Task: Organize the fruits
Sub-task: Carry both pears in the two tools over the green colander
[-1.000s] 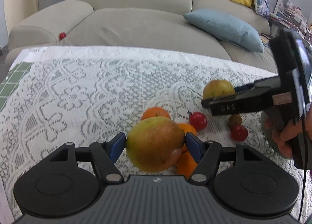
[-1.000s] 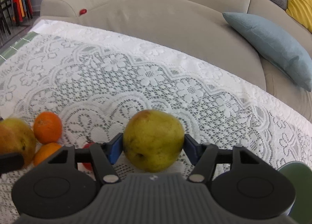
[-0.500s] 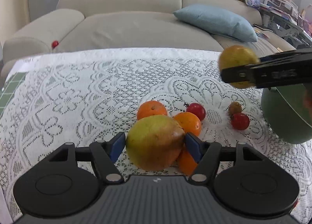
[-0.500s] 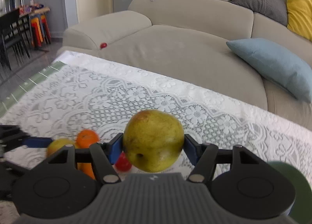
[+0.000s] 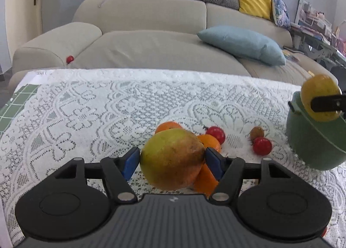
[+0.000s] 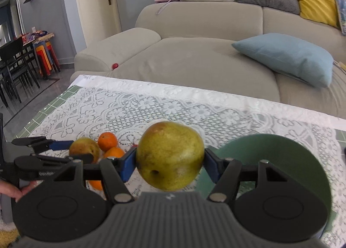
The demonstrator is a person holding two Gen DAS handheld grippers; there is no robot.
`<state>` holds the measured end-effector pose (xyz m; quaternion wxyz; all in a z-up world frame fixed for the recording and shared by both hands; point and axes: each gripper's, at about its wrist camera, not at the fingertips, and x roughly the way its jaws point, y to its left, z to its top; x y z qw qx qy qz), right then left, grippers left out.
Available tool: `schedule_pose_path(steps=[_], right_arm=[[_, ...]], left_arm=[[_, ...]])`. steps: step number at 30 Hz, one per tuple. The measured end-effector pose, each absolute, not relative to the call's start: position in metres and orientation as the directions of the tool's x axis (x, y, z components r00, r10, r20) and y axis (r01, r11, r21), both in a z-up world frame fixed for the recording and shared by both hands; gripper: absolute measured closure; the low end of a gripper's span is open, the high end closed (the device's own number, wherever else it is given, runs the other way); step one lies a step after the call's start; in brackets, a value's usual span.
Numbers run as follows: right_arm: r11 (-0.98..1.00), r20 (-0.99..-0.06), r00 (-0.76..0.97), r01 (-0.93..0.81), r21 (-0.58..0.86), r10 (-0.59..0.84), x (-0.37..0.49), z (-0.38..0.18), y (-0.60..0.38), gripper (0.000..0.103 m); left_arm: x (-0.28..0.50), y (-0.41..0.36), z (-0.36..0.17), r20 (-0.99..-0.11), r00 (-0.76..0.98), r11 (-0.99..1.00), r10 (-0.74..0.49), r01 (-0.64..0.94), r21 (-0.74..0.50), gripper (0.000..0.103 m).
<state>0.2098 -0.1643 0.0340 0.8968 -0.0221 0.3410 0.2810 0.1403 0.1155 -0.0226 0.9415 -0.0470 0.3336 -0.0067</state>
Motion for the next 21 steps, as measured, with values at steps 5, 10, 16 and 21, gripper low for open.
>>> schedule_pose_path(steps=[5,10,16,21], right_arm=[[0.851,-0.633,0.616,-0.507,0.139,0.470,0.205,0.030,-0.185,0.040],[0.863,-0.663,0.607,-0.491,0.121,0.438,0.204,0.022,-0.206,0.040],[0.865,-0.715,0.572,-0.493,0.091,0.401,0.210,0.010,-0.228,0.040],[0.867,-0.745,0.553,-0.494,0.069,0.374,0.210,0.005,-0.243,0.040]], left_arm=[[0.132,0.107,-0.003,-0.601,0.797,0.993,-0.063,-0.011,-0.118,0.027],[0.128,0.083,0.025,-0.561,0.813,0.983,-0.154,0.072,-0.166,0.027],[0.145,0.032,0.049,-0.540,0.784,0.950,-0.307,0.224,-0.217,0.027],[0.170,-0.009,0.050,-0.557,0.735,0.922,-0.388,0.298,-0.249,0.027]])
